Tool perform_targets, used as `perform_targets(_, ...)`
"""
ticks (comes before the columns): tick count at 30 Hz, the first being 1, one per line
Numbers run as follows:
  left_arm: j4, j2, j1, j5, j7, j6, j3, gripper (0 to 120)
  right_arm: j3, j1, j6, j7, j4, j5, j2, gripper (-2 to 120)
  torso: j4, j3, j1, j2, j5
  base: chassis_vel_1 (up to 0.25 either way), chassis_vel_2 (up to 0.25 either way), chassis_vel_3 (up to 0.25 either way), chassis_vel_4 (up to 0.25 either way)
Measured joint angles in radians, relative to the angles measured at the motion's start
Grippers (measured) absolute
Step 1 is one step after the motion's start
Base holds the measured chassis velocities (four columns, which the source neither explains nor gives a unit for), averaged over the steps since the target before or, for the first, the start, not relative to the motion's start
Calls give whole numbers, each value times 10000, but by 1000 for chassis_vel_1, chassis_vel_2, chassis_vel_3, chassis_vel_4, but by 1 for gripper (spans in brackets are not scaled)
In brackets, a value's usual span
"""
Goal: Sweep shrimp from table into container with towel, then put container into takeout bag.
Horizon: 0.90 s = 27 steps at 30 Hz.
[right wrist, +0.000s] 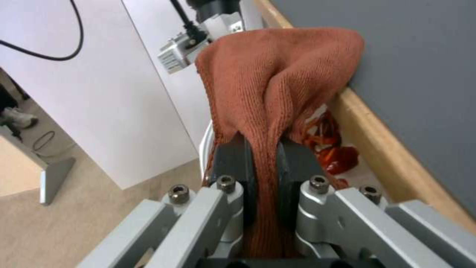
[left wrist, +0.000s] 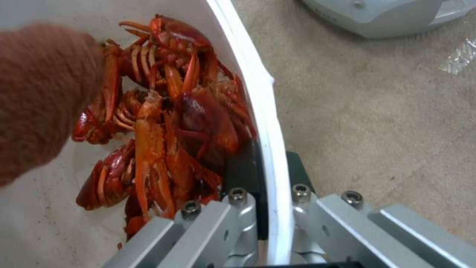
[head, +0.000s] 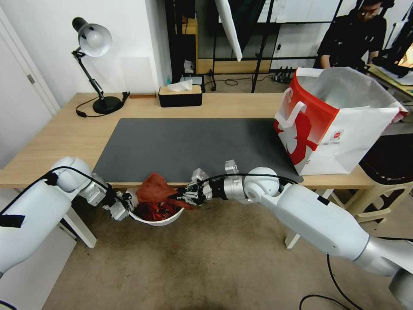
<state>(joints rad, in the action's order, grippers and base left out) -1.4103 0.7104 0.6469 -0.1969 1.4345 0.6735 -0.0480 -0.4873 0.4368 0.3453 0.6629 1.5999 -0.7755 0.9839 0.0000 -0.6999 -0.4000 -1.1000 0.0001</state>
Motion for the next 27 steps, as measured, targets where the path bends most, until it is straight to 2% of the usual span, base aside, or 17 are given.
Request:
perform_targets(7,8,43,8,1,-2,3,19,0,440,123,-7,-210,230,-341,-74,7,0,-2,0,0,0,0,0,0,0)
perform_targets(10,7,81,9,-13,-2,5,63,0,1039,294,-149,-1100,394,-1231,56,7,-1,-2,0,0,-1,0,0,0,0)
perform_targets(11,7,81,9,-13,-2,5,63,0,1039,294,-149,-1100,394,-1231,56,7,-1,-2,0,0,-1,0,0,0,0)
perform_targets(13,-3,98,9,-23,-1,7,75,0,1438,462,-318,-2518,562,-1958,200,7,0,-1,0,0,-1,0,0,0,0)
perform_targets(14,-3,98,9,-23,-1,7,75,0,1438,462,-318,-2518,562,-1958,200,7,0,-1,0,0,-1,0,0,0,0)
perform_targets(16,-18,105,24,-32,1,9,82,0,1744,610,-326,-4113,718,-2217,344,7,0,-2,1,0,-1,0,0,0,0)
perform_targets(17,-27,113,37,-40,2,13,86,0,1939,692,-219,-5405,829,-2252,452,7,0,-2,0,0,0,0,0,0,0)
perform_targets(18,-27,113,37,-40,2,13,86,0,1939,692,-219,-5405,829,-2252,452,7,0,-2,0,0,0,0,0,0,0)
perform_targets(20,-44,140,65,-75,5,20,89,0,2275,810,84,-7407,923,-2244,642,7,0,-2,1,0,-1,0,0,0,0)
perform_targets(21,-44,140,65,-75,5,20,89,0,2275,810,84,-7407,923,-2244,642,7,0,-2,1,0,-1,0,0,0,0)
perform_targets(22,-60,159,88,-95,6,22,91,0,2444,875,363,-8574,927,-2179,747,7,1,-2,0,0,-1,0,0,0,0)
perform_targets(24,-121,175,128,-131,10,22,95,0,2782,1015,895,-10180,938,-1990,823,7,1,-2,0,0,-1,0,0,0,0)
perform_targets(25,-121,175,128,-131,10,22,95,0,2782,1015,895,-10180,938,-1990,823,7,1,-2,0,0,-1,0,0,0,0)
perform_targets(27,-167,191,149,-158,10,21,104,0,3042,1186,1401,-11080,1119,-1981,782,7,-1,-2,0,0,0,0,0,0,0)
